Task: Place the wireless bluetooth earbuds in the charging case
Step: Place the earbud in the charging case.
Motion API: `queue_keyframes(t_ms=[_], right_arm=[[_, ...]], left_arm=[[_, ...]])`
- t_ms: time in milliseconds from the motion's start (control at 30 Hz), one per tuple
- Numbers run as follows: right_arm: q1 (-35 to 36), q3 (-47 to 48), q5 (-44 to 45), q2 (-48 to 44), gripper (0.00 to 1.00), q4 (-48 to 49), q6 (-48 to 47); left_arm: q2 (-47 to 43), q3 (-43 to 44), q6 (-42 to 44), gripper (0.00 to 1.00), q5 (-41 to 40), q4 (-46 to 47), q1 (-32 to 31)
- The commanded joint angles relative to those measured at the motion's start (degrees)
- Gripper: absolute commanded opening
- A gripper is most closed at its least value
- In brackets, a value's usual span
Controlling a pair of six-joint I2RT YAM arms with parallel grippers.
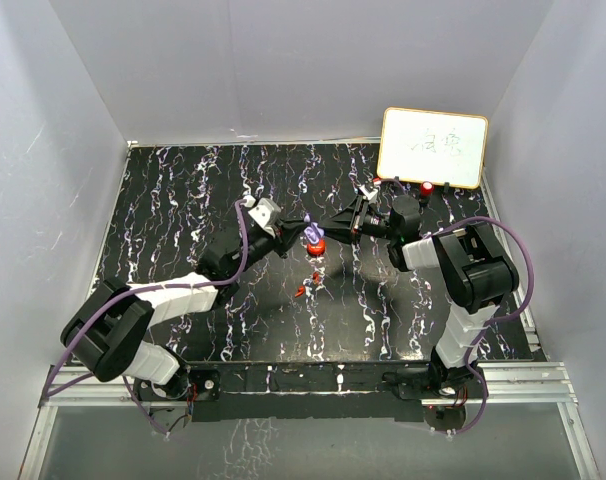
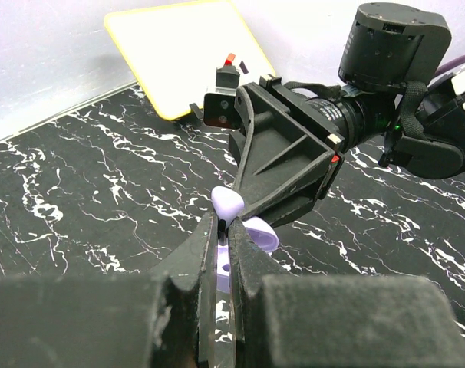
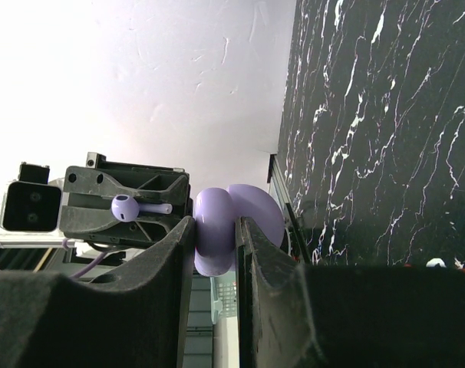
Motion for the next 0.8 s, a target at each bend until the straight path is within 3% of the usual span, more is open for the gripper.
queue_keyframes(t_ms=[0, 767], right_arm=[[0.2, -0.3, 0.7, -0.2, 0.00, 4.6, 0.7], [0.2, -0.1, 1.4, -0.6, 0.00, 4.7, 1.5]], left_arm=[[-2.0, -0.2, 1.2, 0.00, -0.3, 4.0, -0.7], [0.3, -0.2, 6.1, 0.00, -4.3, 2.5, -3.8]])
